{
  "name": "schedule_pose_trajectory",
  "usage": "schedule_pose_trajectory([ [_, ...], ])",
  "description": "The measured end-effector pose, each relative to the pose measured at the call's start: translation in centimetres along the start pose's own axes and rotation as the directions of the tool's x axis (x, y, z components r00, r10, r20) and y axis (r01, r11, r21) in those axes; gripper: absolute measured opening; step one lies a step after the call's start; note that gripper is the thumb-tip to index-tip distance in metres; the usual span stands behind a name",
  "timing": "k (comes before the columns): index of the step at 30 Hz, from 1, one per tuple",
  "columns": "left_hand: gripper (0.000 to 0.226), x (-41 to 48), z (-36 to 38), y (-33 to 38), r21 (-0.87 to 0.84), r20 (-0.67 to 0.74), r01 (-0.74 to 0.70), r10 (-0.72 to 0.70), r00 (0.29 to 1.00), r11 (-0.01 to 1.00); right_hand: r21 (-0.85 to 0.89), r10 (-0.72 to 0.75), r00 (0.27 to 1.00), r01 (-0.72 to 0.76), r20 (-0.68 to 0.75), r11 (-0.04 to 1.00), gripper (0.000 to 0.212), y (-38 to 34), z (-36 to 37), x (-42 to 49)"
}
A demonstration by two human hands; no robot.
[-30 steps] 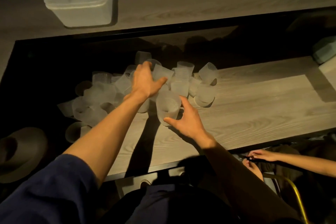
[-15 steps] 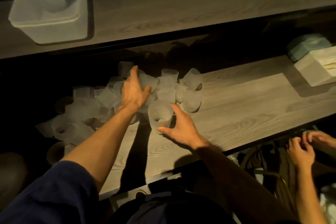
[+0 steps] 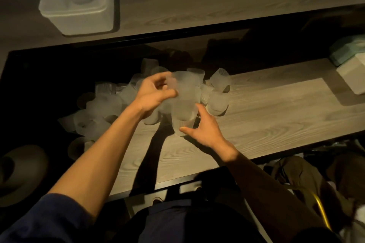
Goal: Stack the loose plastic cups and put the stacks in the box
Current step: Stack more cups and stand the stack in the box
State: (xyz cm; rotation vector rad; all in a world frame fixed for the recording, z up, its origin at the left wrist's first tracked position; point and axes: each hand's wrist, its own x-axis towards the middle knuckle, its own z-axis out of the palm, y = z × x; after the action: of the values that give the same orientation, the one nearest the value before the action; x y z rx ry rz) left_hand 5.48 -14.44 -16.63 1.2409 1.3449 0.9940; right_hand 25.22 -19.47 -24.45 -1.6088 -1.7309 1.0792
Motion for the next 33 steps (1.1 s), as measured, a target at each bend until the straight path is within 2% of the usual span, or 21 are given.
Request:
schedule_pose_trajectory([
  [3, 0.064, -1.4, 0.2, -0.5, 0.069, 0.125, -0.058, 0.049, 0.991, 0.996, 0.02, 0.027, 1.0, -0.027, -0.012, 0.999, 0.083, -0.1, 0.4, -0.2],
  [6, 0.067, -2.6, 0.5, -1.1, 0.179, 0.189, -0.095, 0.061, 0.98, 0.979, 0.021, 0.025, 0.999, -0.024, -0.033, 0.999, 0.086, 0.0, 0.8, -0.4],
  [14, 0.071, -3.9, 0.7, -1.7, 0.407, 0.136, -0.17, 0.125, 0.983, 0.898, 0.041, 0.01, 1.0, -0.009, -0.028, 0.999, 0.086, -0.1, 0.8, -0.9],
  [19, 0.083, -4.2, 1.2, -2.0, 0.571, 0.188, -0.274, 0.202, 0.961, 0.774, 0.072, 0.012, 1.0, -0.01, -0.028, 0.997, 0.086, -0.2, 0.7, -1.2],
  [22, 0.097, -4.1, 1.3, -2.3, 0.594, 0.225, -0.25, 0.141, 0.964, 0.765, 0.068, 0.0, 1.0, 0.002, -0.025, 0.998, 0.084, -0.2, 0.6, -1.4],
  [25, 0.103, -4.3, 1.5, -2.8, 0.551, 0.213, -0.213, 0.11, 0.971, 0.807, 0.057, -0.01, 1.0, 0.011, -0.019, 0.998, 0.083, -0.2, 0.6, -1.5],
  [27, 0.096, -4.3, 1.6, -3.4, 0.522, 0.193, -0.21, 0.125, 0.973, 0.826, 0.062, -0.013, 1.0, 0.015, -0.023, 0.998, 0.083, -0.3, 0.6, -1.6],
  [30, 0.087, -4.3, 1.5, -4.2, 0.544, 0.225, -0.25, 0.149, 0.963, 0.801, 0.066, -0.025, 0.999, 0.027, -0.026, 0.997, 0.083, -0.2, 0.5, -1.5],
  [33, 0.073, -3.9, 1.4, -4.4, 0.435, 0.182, -0.188, 0.119, 0.976, 0.88, 0.048, -0.027, 0.999, 0.029, -0.037, 0.998, 0.084, 0.1, 0.5, -1.4],
])
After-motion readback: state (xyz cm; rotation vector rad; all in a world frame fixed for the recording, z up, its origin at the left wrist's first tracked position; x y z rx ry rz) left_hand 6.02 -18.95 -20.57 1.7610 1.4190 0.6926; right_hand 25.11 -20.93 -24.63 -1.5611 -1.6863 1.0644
